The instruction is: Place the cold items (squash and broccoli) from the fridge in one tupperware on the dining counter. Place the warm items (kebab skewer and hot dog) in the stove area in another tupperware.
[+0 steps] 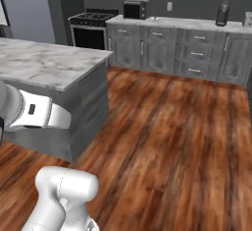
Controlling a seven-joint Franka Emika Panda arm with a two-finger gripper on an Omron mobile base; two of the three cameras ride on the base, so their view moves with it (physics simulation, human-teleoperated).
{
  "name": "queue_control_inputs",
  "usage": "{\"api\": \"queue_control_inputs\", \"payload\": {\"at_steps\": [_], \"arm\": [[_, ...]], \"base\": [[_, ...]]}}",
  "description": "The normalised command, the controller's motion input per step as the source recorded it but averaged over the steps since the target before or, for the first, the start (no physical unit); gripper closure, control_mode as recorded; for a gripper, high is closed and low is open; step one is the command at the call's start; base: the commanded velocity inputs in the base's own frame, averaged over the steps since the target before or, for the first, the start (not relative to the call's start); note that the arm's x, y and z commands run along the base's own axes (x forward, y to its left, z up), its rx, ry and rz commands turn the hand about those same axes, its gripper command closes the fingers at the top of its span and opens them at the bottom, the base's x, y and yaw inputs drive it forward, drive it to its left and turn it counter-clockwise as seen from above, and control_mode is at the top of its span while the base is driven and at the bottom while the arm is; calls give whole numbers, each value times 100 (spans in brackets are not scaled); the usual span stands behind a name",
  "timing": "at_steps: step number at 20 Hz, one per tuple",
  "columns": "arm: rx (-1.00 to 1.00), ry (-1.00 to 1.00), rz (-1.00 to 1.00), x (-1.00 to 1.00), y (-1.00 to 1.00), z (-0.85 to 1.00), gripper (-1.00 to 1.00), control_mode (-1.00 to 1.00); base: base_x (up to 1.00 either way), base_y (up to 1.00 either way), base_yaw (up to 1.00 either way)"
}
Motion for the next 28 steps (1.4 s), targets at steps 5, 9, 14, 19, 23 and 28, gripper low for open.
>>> {"api": "queue_control_inputs", "payload": {"at_steps": [5,9,14,19,23,28], "arm": [[0,0,0,0,0,0,-100,100],[0,0,0,0,0,0,-100,100],[0,0,0,0,0,0,-100,100],[0,0,0,0,0,0,-100,100],[0,0,0,0,0,0,-100,100],[0,0,0,0,0,0,-100,100]], "base": [[100,-38,14],[100,-40,8],[100,-42,10],[100,-41,12],[100,-40,13],[100,-40,14]]}}
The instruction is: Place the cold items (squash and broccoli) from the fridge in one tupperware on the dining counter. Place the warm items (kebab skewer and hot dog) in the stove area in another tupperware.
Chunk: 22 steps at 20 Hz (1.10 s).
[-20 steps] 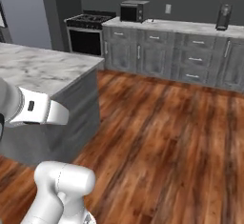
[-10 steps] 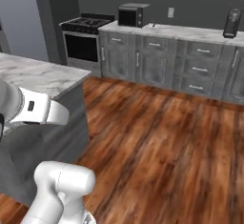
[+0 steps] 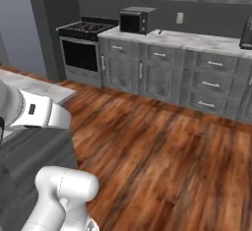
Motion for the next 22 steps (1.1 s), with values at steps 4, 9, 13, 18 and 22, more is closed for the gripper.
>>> {"api": "queue_control_inputs", "payload": {"at_steps": [4,9,13,18,22], "arm": [[0,0,0,0,0,0,-100,100],[0,0,0,0,0,0,-100,100],[0,0,0,0,0,0,-100,100],[0,0,0,0,0,0,-100,100],[0,0,0,0,0,0,-100,100]], "base": [[100,-40,14],[100,-33,13],[100,-27,13],[100,-20,14],[100,-3,21]]}}
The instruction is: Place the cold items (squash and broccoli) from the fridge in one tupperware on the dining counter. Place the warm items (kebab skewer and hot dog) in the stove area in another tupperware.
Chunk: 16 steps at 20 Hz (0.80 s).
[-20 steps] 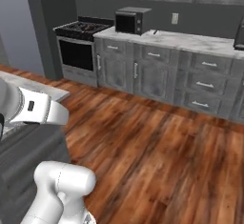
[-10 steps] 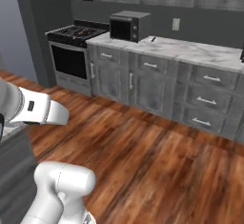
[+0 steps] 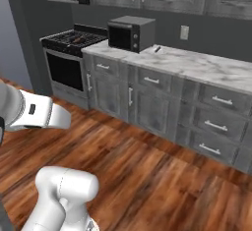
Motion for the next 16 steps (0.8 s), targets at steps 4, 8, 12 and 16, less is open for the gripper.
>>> {"api": "queue_control_inputs", "payload": {"at_steps": [4,8,12,16], "arm": [[0,0,0,0,0,0,-100,100],[0,0,0,0,0,0,-100,100],[0,0,0,0,0,0,-100,100],[0,0,0,0,0,0,-100,100]], "base": [[100,0,27],[100,-5,31],[100,-10,33],[100,-15,32]]}}
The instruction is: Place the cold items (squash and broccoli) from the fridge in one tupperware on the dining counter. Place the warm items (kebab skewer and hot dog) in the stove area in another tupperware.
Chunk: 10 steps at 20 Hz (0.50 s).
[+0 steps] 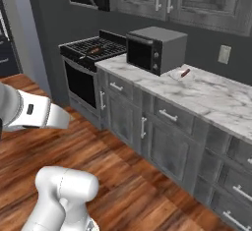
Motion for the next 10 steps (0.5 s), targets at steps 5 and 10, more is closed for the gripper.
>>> {"api": "queue_control_inputs", "payload": {"at_steps": [5,10], "arm": [[0,0,0,0,0,0,-100,100],[0,0,0,0,0,0,-100,100]], "base": [[100,-7,27],[100,21,8]]}}
